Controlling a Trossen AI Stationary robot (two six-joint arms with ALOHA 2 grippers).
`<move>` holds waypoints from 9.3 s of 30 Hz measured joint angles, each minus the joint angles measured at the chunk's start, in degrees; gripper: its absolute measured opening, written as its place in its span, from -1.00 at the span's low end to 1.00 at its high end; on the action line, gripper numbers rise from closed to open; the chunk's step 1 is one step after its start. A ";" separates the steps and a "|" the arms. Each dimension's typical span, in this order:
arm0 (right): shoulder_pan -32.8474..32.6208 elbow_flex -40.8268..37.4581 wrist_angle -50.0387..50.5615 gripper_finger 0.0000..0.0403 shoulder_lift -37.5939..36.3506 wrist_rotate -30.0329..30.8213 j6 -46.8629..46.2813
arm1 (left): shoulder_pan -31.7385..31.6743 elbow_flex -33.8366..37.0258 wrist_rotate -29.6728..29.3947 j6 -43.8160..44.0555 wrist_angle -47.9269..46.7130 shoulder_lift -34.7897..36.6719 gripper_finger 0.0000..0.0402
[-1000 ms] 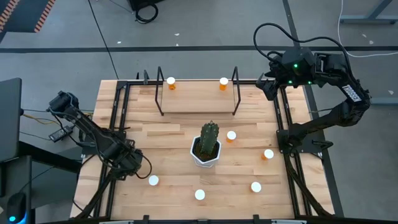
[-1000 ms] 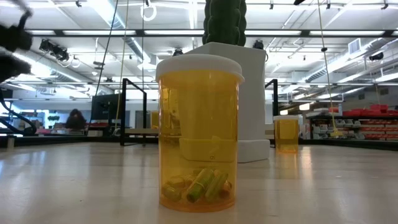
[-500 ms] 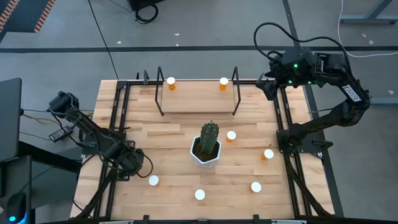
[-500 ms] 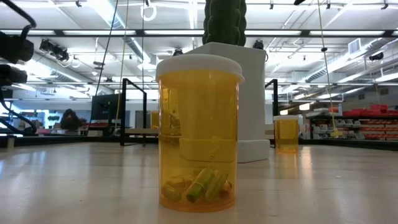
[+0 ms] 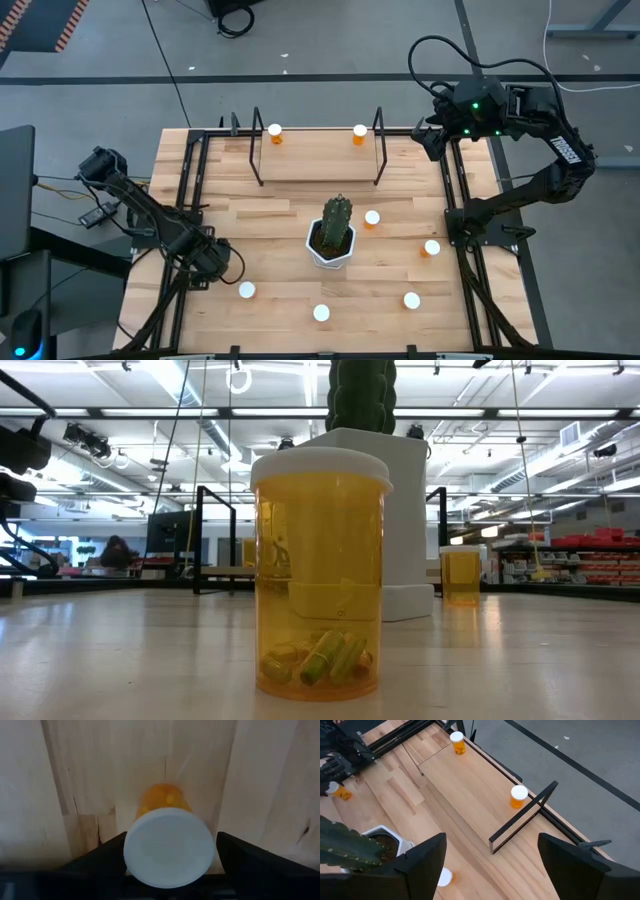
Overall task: Pick and place medicine bottles onto shelf by color
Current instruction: Put the orange medicine bottle on the shelf
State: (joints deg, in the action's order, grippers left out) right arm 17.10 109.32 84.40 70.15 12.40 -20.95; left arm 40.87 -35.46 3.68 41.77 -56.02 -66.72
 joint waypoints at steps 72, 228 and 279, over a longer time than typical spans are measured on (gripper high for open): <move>-0.02 0.00 0.13 0.60 0.00 -6.12 -6.95 | -67.57 -61.60 -7.64 -64.00 -16.81 -35.92 0.10; -0.04 0.00 5.66 0.60 -0.02 -6.38 0.37 | -44.89 -69.99 -12.94 -27.63 -33.91 -26.71 0.14; -13.55 0.02 5.60 0.60 11.97 -8.16 -7.03 | -8.01 -70.01 -24.77 20.35 -21.60 -18.97 -0.14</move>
State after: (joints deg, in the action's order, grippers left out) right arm 3.55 109.34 90.00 82.12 4.24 -27.98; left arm 32.86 -105.47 -21.09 62.12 -77.62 -85.69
